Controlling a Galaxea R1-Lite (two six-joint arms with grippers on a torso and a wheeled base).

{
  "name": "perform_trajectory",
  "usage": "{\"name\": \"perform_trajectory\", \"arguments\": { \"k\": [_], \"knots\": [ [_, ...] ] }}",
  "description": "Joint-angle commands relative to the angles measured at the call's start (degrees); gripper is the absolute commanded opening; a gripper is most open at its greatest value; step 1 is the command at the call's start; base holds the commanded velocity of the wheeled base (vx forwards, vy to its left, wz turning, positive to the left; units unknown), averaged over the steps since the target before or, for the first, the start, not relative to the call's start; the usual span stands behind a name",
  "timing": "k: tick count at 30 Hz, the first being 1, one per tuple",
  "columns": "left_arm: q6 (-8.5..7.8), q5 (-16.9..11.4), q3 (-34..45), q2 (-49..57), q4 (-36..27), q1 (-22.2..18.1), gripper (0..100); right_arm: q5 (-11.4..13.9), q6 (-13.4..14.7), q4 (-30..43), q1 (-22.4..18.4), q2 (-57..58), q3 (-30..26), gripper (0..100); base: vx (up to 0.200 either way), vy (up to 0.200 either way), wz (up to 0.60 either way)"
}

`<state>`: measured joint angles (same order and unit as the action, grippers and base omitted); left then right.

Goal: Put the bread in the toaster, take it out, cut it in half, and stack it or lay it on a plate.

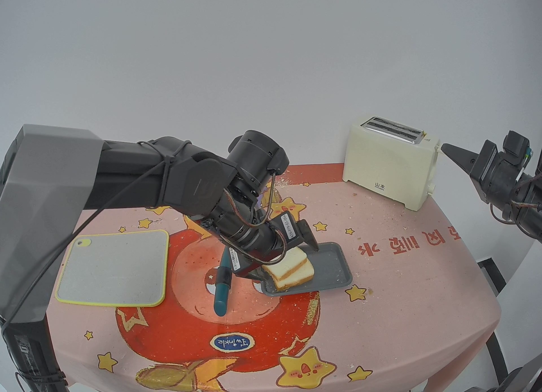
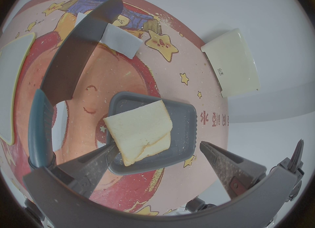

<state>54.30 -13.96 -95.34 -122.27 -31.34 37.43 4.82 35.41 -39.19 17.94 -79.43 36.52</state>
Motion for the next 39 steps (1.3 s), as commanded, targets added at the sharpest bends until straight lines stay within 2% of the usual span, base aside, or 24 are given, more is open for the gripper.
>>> {"name": "perform_trajectory", "arguments": {
  "k": [1,4,8,9,11,12,14,15,16,17,18,19,21,23,24,25,26,27,28,29,31,35,37,39],
  "knots": [
    [-0.07,0.1,0.8,0.7,0.1,0.0,100,0.0,0.0,0.0,0.1,0.1,0.0,0,0.000,0.000,0.00],
    [0.02,0.2,1.0,1.2,0.0,0.0,100,0.0,0.0,0.0,0.1,0.1,0.0,0,0.000,0.000,0.00],
    [-0.24,0.3,4.2,7.2,1.0,0.3,100,0.0,-0.1,0.0,0.1,-0.1,-0.1,0,0.000,0.000,0.00],
    [-0.24,0.7,5.2,11.7,0.8,2.3,100,0.0,-0.2,0.0,0.1,-0.1,-0.2,0,0.000,0.000,0.00],
    [-0.24,2.1,7.3,16.7,1.1,2.9,100,0.0,-0.2,0.0,0.1,-0.2,-0.3,0,0.000,0.000,0.00],
    [-0.86,3.4,8.8,19.7,1.3,3.4,100,0.0,-0.2,0.0,0.1,-0.5,-0.3,0,0.000,0.000,0.00],
    [-3.50,5.5,11.4,24.2,1.9,4.0,100,0.0,-0.2,0.0,0.1,-0.5,-0.3,0,0.000,0.000,0.00],
    [-3.50,5.5,11.4,24.2,1.9,4.0,100,0.0,-0.2,0.0,0.1,-0.5,-0.3,0,0.000,0.000,0.00],
    [-6.75,8.8,16.2,30.6,3.2,3.9,100,0.0,-0.3,0.0,0.1,-0.5,-0.3,0,0.000,0.000,0.00],
    [-7.36,9.7,17.6,32.2,3.7,3.9,100,0.0,-0.3,0.0,0.1,-0.5,-0.3,0,0.000,0.000,0.00],
    [-9.82,14.2,22.9,38.4,6.9,3.1,100,-0.1,-0.4,0.0,0.1,-0.5,-0.4,0,0.000,0.000,0.00],
    [-11.23,17.0,26.3,42.1,9.5,2.6,100,-0.1,-0.7,0.0,0.1,-0.5,-0.5,0,0.000,0.000,0.00],
    [-15.19,20.6,33.8,50.0,16.8,0.2,100,-0.3,-2.0,-0.1,0.1,-0.8,-1.4,0,0.000,0.000,0.00],
    [-19.40,20.6,39.9,55.6,22.5,-2.9,100,-0.7,-4.2,-0.1,0.1,-0.9,-2.2,0,0.000,0.000,0.00],
    [-22.04,20.4,43.3,58.6,25.2,-4.6,100,-0.9,-5.7,-0.1,0.0,-0.9,-2.6,0,0.000,0.000,0.00],
    [-26.17,20.5,48.8,62.8,29.5,-7.2,100,-1.5,-8.2,-0.3,-0.3,-0.7,-3.2,0,0.000,0.000,0.00],
    [-26.96,20.5,49.9,63.5,30.4,-7.7,100,-1.7,-8.6,-0.4,-0.4,-0.6,-3.3,0,0.000,0.000,0.00],
    [-29.34,20.5,53.7,66.0,33.6,-9.5,100,-2.7,-9.7,-0.6,-0.4,-0.3,-3.5,0,0.000,0.000,0.00],
    [-30.74,20.5,56.6,68.0,36.1,-10.9,100,-4.5,-10.8,-0.6,-0.3,0.5,-3.7,0,0.000,0.000,0.00],
    [-31.62,20.5,59.0,69.9,37.8,-11.9,100,-6.1,-11.4,-0.4,-0.3,2.1,-3.8,0,0.000,0.000,0.00],
    [-32.41,20.6,61.9,74.5,39.3,-13.1,100,-7.6,-12.6,0.1,-0.4,5.6,-4.1,0,0.000,0.000,0.00],
    [-33.82,20.6,64.4,80.4,39.1,-15.0,100,-8.3,-15.0,4.2,-2.9,10.9,-5.6,0,0.000,0.000,0.00],
    [-35.14,20.8,66.0,83.5,39.0,-17.2,100,-8.2,-18.4,8.3,-5.5,16.3,-7.3,0,0.000,0.000,0.00],
    [-35.58,20.9,67.7,86.9,38.8,-18.4,100,-8.2,-20.5,11.7,-6.5,21.6,-9.0,0,0.000,0.000,0.00]
  ]
}}
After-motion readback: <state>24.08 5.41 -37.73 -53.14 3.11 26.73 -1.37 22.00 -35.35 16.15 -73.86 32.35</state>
